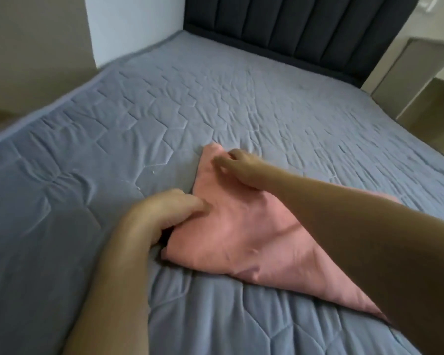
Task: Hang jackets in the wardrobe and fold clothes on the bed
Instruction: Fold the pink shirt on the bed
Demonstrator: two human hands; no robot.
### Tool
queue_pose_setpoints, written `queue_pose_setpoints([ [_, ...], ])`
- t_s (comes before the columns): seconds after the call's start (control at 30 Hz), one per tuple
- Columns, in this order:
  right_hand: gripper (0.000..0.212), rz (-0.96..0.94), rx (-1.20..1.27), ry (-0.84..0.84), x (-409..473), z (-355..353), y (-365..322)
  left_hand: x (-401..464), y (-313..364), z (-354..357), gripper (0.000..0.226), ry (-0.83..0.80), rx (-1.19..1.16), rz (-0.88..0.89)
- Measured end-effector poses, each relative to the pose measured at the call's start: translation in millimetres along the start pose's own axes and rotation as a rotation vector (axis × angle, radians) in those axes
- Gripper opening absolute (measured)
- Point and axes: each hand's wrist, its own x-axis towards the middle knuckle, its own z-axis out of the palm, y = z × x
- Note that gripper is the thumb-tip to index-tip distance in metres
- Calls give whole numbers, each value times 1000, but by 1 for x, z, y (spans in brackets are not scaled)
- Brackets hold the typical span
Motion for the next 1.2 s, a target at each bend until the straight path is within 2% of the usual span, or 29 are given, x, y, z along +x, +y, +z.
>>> queue_pose_setpoints([
  [0.07,82,28,-59,-34,16,11,-19,-6,-2,-4,53,-136,7,6],
  [0.1,85,50,-74,-41,24,14,-22,-6,-3,-5,51,-178,7,17],
  [0.23,71,45,-118,-46,40,21,-24,3,-8,-4,49,-196,-48,29],
  [0.33,53,28,-91,-50,34,8,-41,2,-13,0,34,-152,-119,-35],
  [0.4,55,91,-47,-32,32,-15,-56,-5,-4,-9,23,-158,-226,-95],
  [0.47,60,169,90,26,28,-46,-74,-17,14,-31,22,-107,-170,-126],
  [0.53,60,195,275,110,22,-83,-91,-29,48,-57,34,-26,-8,-91],
  [0.6,60,193,500,216,14,-122,-110,-48,95,-83,34,75,115,-26],
  [0.77,61,125,966,444,-31,-247,-148,-135,224,-129,4,437,442,298],
  [0.9,65,69,1321,552,-100,-319,-136,-231,299,-109,19,565,599,485],
  [1.0,77,64,1544,535,-154,-339,-108,-292,329,-63,9,525,734,562],
  [1.07,75,36,1687,523,-184,-338,-78,-322,336,-24,11,450,785,562],
  [1.2,78,42,1810,538,-231,-302,-1,-350,312,65,18,178,837,495],
])
